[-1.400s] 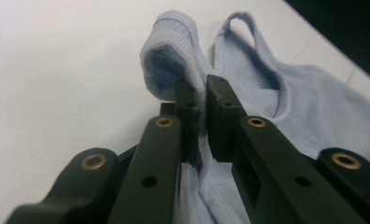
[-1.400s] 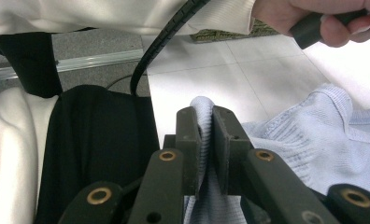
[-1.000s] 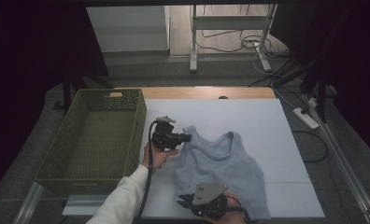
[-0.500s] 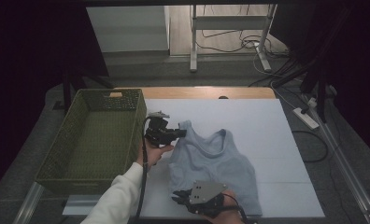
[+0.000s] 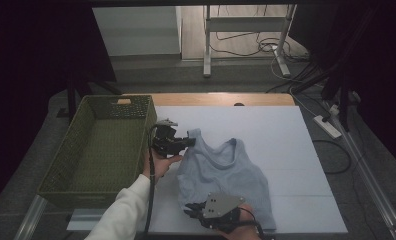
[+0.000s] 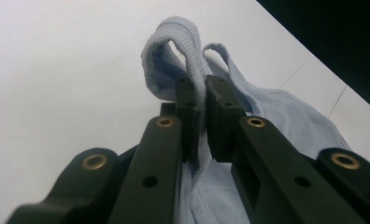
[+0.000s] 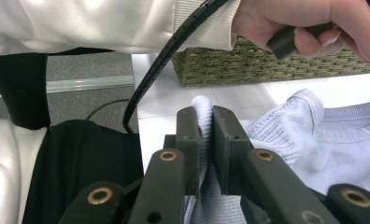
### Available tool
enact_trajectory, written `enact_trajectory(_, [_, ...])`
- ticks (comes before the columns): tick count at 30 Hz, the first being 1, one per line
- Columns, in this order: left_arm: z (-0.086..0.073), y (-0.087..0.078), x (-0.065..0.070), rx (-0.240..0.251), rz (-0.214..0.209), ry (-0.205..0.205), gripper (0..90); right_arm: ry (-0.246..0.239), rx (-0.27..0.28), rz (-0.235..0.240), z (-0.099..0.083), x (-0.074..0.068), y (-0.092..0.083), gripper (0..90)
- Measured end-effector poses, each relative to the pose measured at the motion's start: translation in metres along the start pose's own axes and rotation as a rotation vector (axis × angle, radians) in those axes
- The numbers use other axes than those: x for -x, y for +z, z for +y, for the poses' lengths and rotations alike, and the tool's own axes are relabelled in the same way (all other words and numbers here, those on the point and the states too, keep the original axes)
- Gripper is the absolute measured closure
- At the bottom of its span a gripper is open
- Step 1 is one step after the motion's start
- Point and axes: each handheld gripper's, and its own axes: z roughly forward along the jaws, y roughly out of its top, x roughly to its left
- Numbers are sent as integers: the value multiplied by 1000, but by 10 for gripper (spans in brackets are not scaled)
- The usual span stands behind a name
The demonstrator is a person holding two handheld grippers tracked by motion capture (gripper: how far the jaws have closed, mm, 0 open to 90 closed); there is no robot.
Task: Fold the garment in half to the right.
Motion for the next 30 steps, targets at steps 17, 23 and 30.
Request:
enact_trajectory(17, [11,-6,6,-13,6,18,861,13,4,-14,-2,5,-2,814])
enact_trajectory(23, [9,-1,2,-31,-4,-4,871,8,1,-15,-2,5,-2,814])
enact_trajectory(30, [10,-7,0,-9,19,-14,875,4,10,-16,1,6,1,815])
